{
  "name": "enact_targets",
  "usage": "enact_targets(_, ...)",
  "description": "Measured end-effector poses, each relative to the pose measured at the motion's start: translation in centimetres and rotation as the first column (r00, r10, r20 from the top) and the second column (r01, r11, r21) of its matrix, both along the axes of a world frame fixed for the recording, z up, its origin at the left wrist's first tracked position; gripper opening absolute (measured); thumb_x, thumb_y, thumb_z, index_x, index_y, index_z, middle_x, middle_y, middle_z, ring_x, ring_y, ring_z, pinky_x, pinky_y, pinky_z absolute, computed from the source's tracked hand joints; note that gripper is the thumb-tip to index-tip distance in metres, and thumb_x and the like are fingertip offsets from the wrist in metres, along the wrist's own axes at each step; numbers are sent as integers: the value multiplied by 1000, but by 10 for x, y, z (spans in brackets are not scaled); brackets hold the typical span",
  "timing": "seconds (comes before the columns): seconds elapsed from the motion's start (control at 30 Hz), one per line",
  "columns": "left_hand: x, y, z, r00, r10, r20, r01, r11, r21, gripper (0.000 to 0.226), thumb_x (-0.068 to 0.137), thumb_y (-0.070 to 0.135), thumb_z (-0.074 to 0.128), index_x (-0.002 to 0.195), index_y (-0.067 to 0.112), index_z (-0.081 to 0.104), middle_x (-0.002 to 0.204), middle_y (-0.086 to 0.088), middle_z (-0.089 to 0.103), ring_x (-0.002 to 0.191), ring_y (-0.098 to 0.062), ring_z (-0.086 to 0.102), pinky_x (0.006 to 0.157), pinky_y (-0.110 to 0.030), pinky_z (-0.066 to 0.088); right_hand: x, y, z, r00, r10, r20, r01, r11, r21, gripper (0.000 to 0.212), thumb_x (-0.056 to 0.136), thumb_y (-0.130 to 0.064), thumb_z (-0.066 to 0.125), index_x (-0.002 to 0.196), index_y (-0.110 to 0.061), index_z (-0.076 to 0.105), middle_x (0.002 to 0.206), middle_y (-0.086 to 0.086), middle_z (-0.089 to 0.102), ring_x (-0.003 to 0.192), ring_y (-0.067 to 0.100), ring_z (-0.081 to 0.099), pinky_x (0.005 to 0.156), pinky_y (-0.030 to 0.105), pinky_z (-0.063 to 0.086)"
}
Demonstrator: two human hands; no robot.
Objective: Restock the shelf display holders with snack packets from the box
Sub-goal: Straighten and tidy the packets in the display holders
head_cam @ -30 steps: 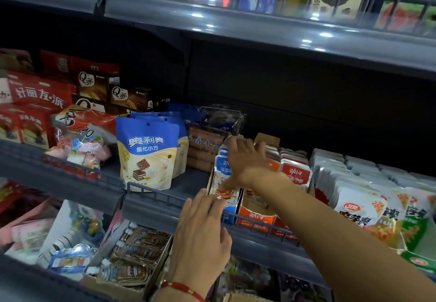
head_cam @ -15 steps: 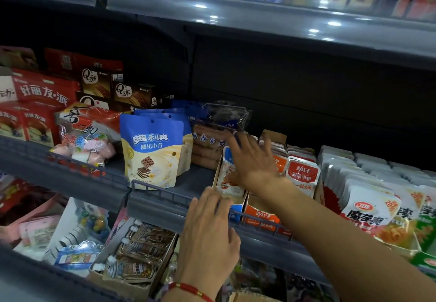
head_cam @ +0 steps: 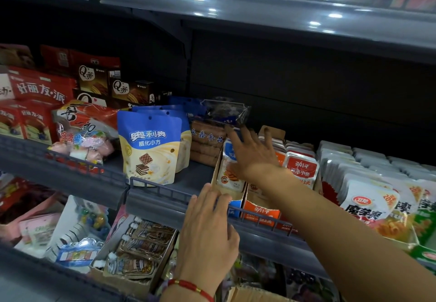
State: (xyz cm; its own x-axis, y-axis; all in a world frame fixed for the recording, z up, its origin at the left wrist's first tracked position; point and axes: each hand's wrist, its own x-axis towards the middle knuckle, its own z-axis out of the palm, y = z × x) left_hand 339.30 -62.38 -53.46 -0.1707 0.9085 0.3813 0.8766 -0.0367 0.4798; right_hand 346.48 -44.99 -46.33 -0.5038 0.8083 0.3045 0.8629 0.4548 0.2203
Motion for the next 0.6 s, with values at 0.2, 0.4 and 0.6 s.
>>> enact_targets(0.2, 1, 1, -2, 1000, 5, 12, -5, 1000, -6, 58, 101, 35, 51, 153, 34, 25, 164, 14, 14, 155, -7, -6, 125, -31, -9, 11, 9, -1, 999, -8, -39, 5, 997, -82, 96, 93, -56, 63, 162, -30, 0, 171, 8, 7, 158, 32, 3, 122, 62, -7)
enact_targets(0.4, 2, 2, -3, 1000, 5, 9, -5, 1000, -1, 59, 100, 34, 53, 153, 33, 27, 165, 13, 16, 156, -8, -5, 123, -30, -9, 6, 2, 0, 999, -3, -53, 0, 999, -49, 98, 91, -55, 66, 162, -27, 4, 169, 10, 13, 157, 33, 8, 122, 61, -6)
enact_targets(0.6, 2, 2, -4, 1000, 0, 14, 0, 1000, 14, 60, 99, 32, 54, 153, 32, 28, 164, 13, 17, 156, -8, -5, 127, -32, -5, 8, -4, -6, 998, 43, -48, -44, 999, -11, 93, 93, -50, 65, 161, -23, 7, 169, 10, 11, 157, 31, 8, 125, 58, -1)
